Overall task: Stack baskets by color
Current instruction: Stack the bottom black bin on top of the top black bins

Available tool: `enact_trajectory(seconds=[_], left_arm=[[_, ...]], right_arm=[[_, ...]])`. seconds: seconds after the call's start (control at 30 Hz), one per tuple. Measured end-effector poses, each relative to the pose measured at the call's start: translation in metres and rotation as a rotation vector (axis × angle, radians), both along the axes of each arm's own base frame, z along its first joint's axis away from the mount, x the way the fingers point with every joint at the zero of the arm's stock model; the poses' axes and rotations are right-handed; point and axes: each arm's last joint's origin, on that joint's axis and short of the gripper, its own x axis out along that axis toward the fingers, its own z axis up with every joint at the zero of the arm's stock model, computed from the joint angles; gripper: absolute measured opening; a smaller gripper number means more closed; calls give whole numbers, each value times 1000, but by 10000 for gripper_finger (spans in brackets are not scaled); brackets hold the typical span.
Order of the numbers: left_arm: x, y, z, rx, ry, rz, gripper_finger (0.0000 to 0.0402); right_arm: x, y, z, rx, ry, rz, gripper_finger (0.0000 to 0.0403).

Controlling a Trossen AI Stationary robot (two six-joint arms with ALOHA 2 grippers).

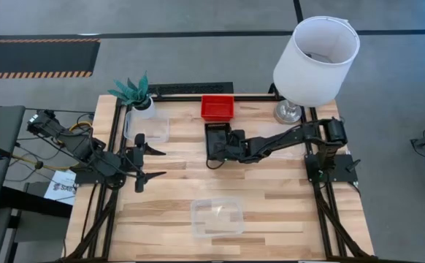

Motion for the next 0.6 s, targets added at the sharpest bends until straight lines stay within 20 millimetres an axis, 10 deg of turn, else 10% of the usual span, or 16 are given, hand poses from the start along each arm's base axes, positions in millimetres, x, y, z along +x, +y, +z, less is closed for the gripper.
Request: enact_trajectory(seconds=[0.6], left_arm=[[0,0,0,-1,-2,1,283]], right_arm=[[1,-1,0,7,-50,-64,112]])
